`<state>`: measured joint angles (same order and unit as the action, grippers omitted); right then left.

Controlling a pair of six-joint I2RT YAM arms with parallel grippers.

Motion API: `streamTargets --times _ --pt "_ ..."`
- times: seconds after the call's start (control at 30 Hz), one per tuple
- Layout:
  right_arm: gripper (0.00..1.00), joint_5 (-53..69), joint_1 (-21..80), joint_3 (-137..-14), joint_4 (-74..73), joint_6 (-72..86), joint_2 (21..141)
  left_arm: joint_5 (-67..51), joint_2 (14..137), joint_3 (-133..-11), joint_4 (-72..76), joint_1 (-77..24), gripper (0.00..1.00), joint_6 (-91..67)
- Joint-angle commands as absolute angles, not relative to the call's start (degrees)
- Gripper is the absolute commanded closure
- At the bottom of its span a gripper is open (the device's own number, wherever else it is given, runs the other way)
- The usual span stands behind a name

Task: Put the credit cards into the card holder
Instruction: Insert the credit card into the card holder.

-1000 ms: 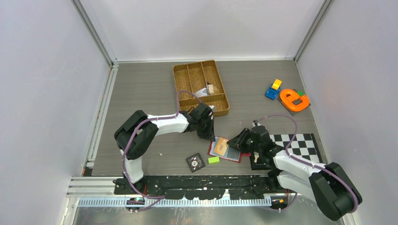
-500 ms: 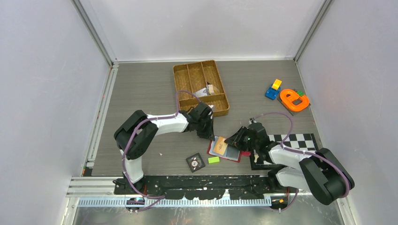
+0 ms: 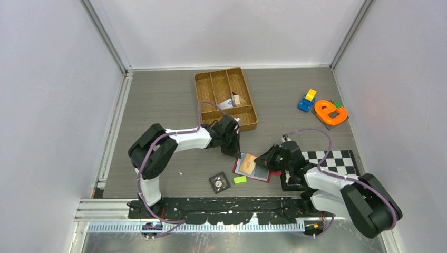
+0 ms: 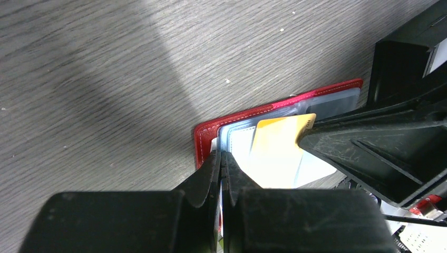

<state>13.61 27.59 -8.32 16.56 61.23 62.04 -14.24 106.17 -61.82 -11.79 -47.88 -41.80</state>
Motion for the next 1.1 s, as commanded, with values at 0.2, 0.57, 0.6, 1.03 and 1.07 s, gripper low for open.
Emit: streamTargets --times 0.2,0.57,0.6,1.03,1.07 --pt "0.83 15.4 27.8 -6.7 26.6 61.3 64.8 -9.0 109.2 -61.4 -14.8 -48.2 0.97 -40.6" --pt "0.83 16.9 27.8 -5.7 32.3 61.5 67.0 -9.4 109.5 -61.6 -14.8 -48.2 0.97 -41.0" --pt "0.83 17.2 27.9 -5.7 33.1 61.6 67.8 -9.4 109.5 -61.6 -14.8 -48.2 0.97 -41.1" --pt "0.96 13.1 27.8 -10.7 11.6 57.3 60.5 -9.6 110.0 -61.9 -14.9 -48.2 0.97 -40.7" --pt "0.96 13.0 27.7 -10.9 10.7 57.0 60.4 -9.8 110.0 -61.9 -14.7 -48.2 0.97 -40.7"
